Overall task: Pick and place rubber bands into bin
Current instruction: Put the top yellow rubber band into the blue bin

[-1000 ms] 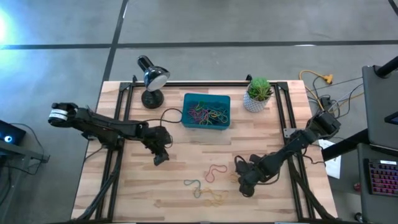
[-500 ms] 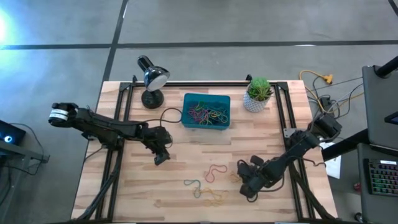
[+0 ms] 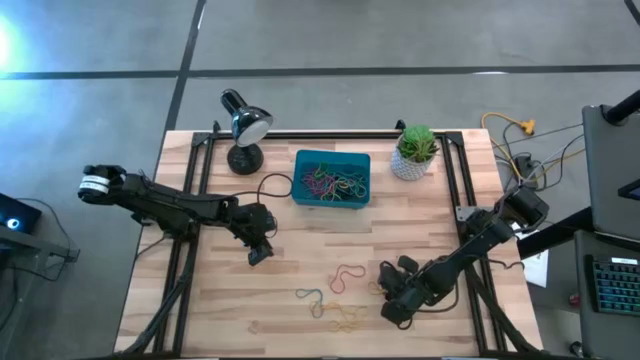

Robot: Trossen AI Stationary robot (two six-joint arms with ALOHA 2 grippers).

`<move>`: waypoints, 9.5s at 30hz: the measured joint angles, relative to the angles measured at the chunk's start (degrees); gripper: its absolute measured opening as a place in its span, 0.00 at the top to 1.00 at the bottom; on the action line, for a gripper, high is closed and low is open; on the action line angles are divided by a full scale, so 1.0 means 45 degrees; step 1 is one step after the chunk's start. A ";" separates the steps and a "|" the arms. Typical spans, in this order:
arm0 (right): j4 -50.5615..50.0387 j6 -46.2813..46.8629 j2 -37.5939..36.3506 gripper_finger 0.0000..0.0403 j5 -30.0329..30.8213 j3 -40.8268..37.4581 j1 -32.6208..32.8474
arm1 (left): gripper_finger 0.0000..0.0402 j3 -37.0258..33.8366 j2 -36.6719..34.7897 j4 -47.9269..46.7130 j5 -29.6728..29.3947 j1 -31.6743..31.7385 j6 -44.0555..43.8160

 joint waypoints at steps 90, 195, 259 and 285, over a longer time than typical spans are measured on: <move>0.5938 -0.0089 -0.1102 0.98 0.4099 -0.0063 -0.0416 | 0.76 -0.0024 0.0010 0.2625 -0.0216 0.0005 0.0136; 0.2227 -1.4470 -0.1987 0.58 -0.6495 0.2506 -1.3240 | 0.76 -0.0150 0.0005 0.7736 -0.5393 0.0029 0.1315; 0.6472 -0.8789 0.2691 0.71 0.1395 0.3153 -0.1980 | 0.76 0.0291 0.0034 0.9226 -0.2756 -0.2856 0.1632; 0.5058 -0.9180 0.4224 0.81 0.0746 0.4566 -0.2297 | 0.76 0.0030 0.0002 0.9124 -0.2720 -0.2880 0.1681</move>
